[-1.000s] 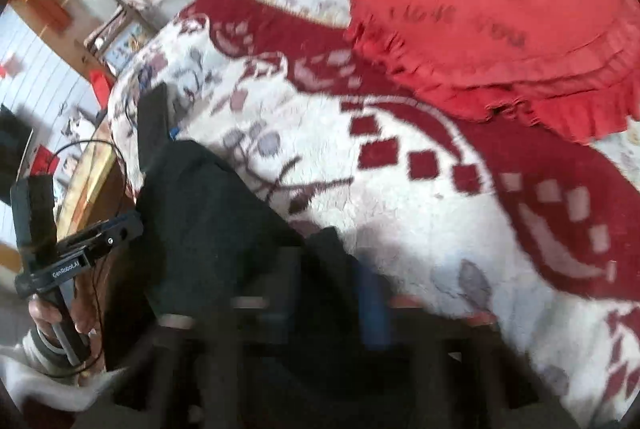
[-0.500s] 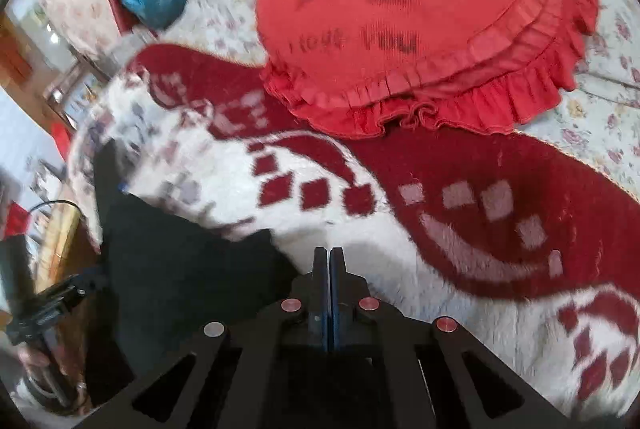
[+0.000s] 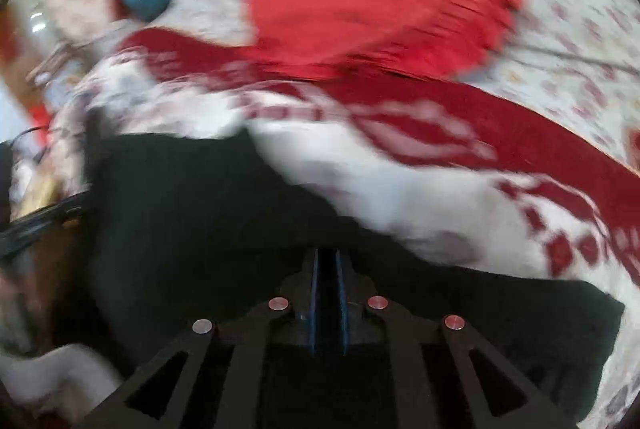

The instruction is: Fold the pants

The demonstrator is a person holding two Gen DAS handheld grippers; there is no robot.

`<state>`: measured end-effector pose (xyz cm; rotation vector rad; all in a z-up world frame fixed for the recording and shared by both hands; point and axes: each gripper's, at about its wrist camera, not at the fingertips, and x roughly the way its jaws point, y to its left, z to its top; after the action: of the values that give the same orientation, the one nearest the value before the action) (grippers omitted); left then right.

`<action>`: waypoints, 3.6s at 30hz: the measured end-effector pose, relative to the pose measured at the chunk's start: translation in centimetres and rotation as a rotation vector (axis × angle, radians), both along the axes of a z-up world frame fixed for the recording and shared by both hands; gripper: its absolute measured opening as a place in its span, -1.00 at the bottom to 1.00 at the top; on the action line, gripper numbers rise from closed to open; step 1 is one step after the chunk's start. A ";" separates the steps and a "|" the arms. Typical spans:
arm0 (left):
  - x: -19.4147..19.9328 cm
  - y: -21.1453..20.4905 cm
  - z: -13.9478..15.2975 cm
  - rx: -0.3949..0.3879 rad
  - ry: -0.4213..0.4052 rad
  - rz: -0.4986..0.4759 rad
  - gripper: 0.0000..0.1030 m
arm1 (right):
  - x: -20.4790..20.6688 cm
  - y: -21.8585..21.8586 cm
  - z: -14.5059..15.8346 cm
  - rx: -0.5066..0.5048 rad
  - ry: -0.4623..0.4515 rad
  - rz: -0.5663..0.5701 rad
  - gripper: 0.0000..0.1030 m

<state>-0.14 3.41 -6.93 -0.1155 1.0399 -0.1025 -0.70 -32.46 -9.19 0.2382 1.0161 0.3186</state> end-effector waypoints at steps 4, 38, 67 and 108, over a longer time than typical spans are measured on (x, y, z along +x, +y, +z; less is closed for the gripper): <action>-0.3 -0.8 2.0 -0.049 -0.033 -0.036 -0.07 | -2.2 -3.4 3.4 -0.011 -0.072 -0.068 -0.86; 1.8 -19.0 2.4 -0.048 -0.034 -0.394 -0.05 | -7.2 -12.2 4.5 -0.250 -0.085 -0.248 -0.87; -0.1 -2.4 2.9 0.023 -0.059 -0.033 -0.05 | -9.8 -5.9 9.9 -0.115 -0.451 -0.234 0.99; 1.8 -0.2 0.6 0.067 -0.073 0.023 0.14 | 0.0 6.8 3.7 -0.108 -0.106 0.087 0.58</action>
<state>1.66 3.24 -6.37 -0.0623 0.9684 -0.0509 -0.66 -25.71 -5.51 0.0788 0.9370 0.3508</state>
